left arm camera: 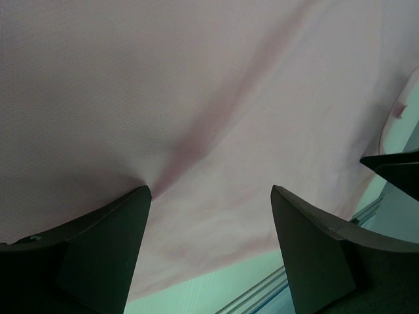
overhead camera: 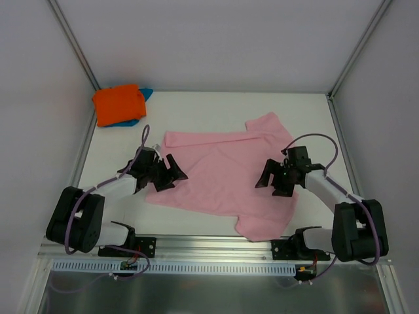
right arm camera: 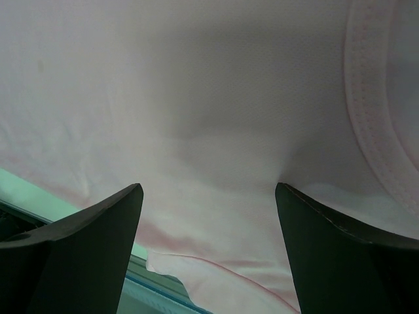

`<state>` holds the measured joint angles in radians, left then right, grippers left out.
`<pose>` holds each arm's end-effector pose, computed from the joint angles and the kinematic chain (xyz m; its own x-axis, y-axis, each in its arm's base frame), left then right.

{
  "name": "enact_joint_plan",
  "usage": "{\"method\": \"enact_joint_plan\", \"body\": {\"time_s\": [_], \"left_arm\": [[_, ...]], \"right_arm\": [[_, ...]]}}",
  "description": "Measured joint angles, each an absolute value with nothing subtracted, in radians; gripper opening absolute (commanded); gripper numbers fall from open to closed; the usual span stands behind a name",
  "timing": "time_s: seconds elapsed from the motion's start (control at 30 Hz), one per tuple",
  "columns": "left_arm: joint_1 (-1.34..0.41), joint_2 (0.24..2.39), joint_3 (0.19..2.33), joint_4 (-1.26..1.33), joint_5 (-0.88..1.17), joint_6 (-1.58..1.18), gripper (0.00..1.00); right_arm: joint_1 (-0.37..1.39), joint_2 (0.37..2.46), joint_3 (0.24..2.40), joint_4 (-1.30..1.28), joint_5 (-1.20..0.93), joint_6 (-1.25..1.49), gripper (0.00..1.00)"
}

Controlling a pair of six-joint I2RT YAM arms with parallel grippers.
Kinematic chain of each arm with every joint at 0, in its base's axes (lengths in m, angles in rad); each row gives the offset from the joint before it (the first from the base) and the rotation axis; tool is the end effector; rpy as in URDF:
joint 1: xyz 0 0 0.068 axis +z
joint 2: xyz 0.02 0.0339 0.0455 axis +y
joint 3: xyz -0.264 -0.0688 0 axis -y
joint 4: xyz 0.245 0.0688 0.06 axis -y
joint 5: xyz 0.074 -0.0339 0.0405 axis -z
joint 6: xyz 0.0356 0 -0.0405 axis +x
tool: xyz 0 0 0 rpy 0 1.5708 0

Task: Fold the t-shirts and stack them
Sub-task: Grap the side of the flattened tshirt furthest away from the robot with both arms

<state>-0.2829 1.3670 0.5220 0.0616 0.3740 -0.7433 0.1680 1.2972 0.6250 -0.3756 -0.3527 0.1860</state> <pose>0.2364 -0.0823 0.1530 -0.8430 -0.4110 -0.3472 -0.0843 0.7382 -0.6693 0.2261 0.0508 0.1690 -0.8999 0.0234 -0.4355 -0.1634 0.9077 0.3865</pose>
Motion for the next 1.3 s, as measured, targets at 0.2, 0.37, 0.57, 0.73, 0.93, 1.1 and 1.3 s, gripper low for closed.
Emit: {"method": "enact_joint_plan", "body": {"time_s": [0.2, 0.37, 0.57, 0.73, 0.93, 1.1, 1.3], "left_arm": [[-0.302, 1.197, 0.432, -0.031, 0.345, -0.763, 0.77], [-0.302, 1.016, 0.425, -0.174, 0.270, -0.742, 0.77], [-0.302, 0.965, 0.658, -0.219, 0.136, -0.571, 0.76], [-0.302, 1.148, 0.974, -0.213, 0.022, -0.331, 0.73], [-0.302, 1.443, 1.151, -0.234, -0.097, -0.029, 0.56], [-0.284, 1.682, 1.274, -0.350, -0.110, 0.121, 0.47], [-0.184, 1.736, 1.296, -0.406, -0.048, 0.144, 0.48]], "right_arm": [[0.152, 1.228, 0.602, -0.423, -0.331, 0.173, 0.88], [0.152, 1.192, 0.600, -0.439, -0.321, 0.168, 0.88], [0.152, 1.141, 0.604, -0.474, -0.317, 0.157, 0.88], [0.152, 1.118, 0.629, -0.499, -0.314, 0.147, 0.87], [0.151, 1.077, 0.712, -0.527, -0.291, 0.125, 0.88], [0.147, 1.113, 0.854, -0.554, -0.277, 0.082, 0.88], [0.141, 1.142, 0.870, -0.567, -0.274, 0.065, 0.88]]}}
